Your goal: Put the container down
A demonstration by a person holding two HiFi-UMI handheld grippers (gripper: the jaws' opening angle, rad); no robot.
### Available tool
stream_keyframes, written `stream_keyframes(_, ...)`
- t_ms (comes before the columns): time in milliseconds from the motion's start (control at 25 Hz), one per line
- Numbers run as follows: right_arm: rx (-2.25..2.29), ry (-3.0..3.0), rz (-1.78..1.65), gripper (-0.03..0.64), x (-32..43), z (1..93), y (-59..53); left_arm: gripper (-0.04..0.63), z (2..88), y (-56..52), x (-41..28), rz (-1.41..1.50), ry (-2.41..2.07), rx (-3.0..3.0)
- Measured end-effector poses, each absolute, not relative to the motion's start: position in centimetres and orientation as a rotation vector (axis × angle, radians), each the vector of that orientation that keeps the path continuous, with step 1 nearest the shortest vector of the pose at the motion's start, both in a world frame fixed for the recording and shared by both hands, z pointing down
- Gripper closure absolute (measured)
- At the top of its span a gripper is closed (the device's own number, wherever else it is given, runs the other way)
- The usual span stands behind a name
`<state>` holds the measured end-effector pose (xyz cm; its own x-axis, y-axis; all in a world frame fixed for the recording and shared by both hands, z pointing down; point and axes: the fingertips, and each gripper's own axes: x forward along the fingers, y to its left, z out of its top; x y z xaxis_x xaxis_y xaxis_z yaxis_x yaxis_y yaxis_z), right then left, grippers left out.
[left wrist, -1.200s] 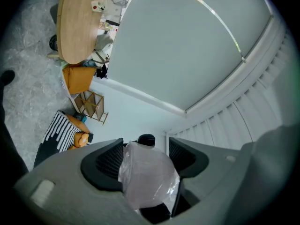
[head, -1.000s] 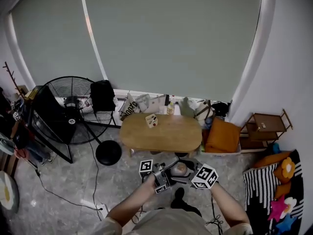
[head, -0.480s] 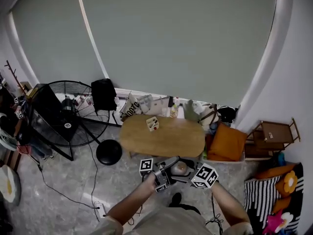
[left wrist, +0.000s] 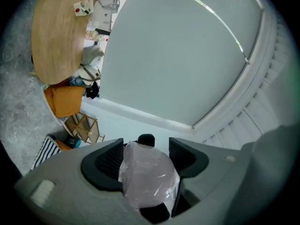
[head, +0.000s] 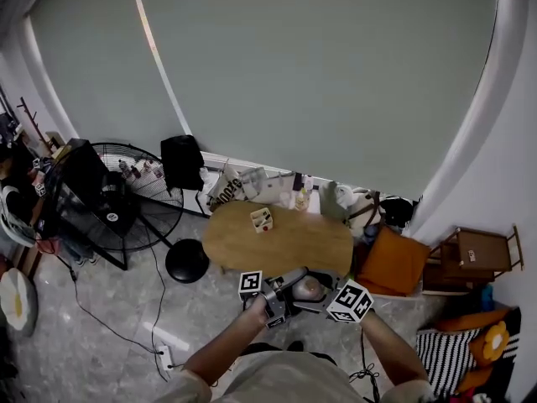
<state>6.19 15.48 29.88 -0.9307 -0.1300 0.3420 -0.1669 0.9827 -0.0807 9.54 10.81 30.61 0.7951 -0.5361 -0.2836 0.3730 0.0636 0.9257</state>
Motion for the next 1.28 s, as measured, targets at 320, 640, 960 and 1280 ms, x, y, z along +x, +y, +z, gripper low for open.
stream_keyframes(320,0.162,-2.795,0.168,0.224,6.7,30.3,11.9,0.295,31.0,7.1,10.0,-0.719,-0.178,1.329)
stream_keyframes(640,0.21,-2.773,0.185,0.224,5.4,31.7,6.8,0.295,32.3,2.0,8.9,-0.689,-0.159,1.319)
stream_keyframes(960,0.315,-2.741,0.205,0.224,2.6,33.5,-1.9,0.295,34.1,-6.4,6.5,-0.614,-0.105,1.32)
stream_keyframes(1280,0.378,-2.703,0.315,0.224,-1.0,36.5,-11.2,0.295,37.1,-15.4,3.1,-0.546,-0.095,1.269)
